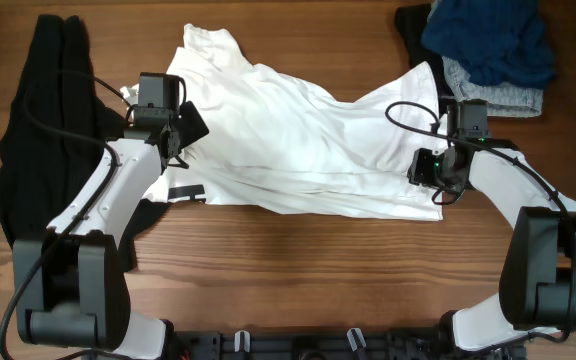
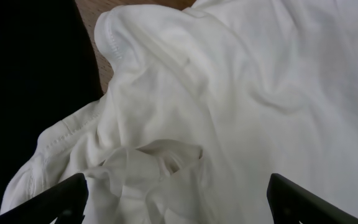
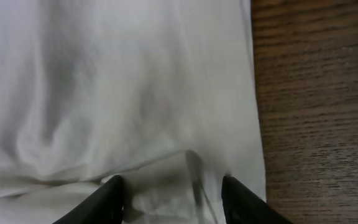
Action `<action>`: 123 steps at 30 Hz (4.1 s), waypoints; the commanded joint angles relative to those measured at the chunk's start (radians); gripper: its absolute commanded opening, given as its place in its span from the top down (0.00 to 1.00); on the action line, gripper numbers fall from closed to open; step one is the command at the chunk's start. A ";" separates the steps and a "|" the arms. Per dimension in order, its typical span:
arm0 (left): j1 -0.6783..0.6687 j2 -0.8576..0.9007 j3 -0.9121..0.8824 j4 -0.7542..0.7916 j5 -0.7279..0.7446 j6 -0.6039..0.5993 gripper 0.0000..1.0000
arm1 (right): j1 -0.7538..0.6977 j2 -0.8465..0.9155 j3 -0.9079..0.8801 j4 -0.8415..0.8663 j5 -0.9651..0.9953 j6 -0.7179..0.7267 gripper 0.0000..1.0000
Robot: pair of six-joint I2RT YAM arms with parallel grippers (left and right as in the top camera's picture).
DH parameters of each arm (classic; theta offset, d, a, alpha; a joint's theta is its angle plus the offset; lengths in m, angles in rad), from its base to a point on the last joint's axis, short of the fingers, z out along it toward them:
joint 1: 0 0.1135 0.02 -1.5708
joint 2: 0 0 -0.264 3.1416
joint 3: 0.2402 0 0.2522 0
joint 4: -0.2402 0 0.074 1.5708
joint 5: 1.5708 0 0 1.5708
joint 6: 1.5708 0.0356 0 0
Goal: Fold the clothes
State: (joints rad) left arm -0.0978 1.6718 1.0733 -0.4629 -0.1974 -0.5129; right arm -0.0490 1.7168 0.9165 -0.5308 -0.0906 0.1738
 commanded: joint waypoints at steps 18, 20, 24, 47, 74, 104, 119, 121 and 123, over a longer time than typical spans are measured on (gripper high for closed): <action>0.005 0.013 0.010 0.009 -0.002 0.013 0.96 | 0.000 -0.013 0.103 -0.087 -0.014 0.021 0.96; 0.005 0.013 0.018 0.012 -0.002 0.021 0.96 | 0.000 -0.029 0.138 -0.115 -0.014 0.021 0.96; 0.005 0.013 0.043 0.016 -0.001 0.051 0.96 | 0.000 -0.048 0.174 -0.142 -0.014 0.019 0.96; 0.005 0.013 0.044 -0.219 0.067 0.169 0.55 | -0.044 -0.021 0.175 -0.022 -0.039 0.010 0.96; 0.009 0.090 0.159 -0.072 0.065 0.170 0.96 | -0.044 -0.021 0.175 -0.020 -0.040 0.010 0.96; 0.144 0.112 0.135 -0.131 0.043 0.169 0.32 | -0.063 0.030 0.175 0.067 -0.003 0.008 0.91; 0.144 0.066 0.533 -0.265 0.314 0.346 0.06 | -0.060 -0.021 0.695 -0.290 -0.102 -0.123 0.21; 0.144 0.085 0.581 -0.230 0.320 0.350 0.07 | -0.060 -0.018 0.710 -0.280 -0.101 -0.126 0.22; 0.144 0.137 0.612 -0.179 0.319 0.361 0.07 | -0.059 -0.010 0.710 -0.278 -0.103 -0.131 0.23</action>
State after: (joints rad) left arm 0.0414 1.7618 1.6302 -0.6853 0.0635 -0.2031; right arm -0.1078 1.7012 1.6173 -0.8055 -0.1684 0.0753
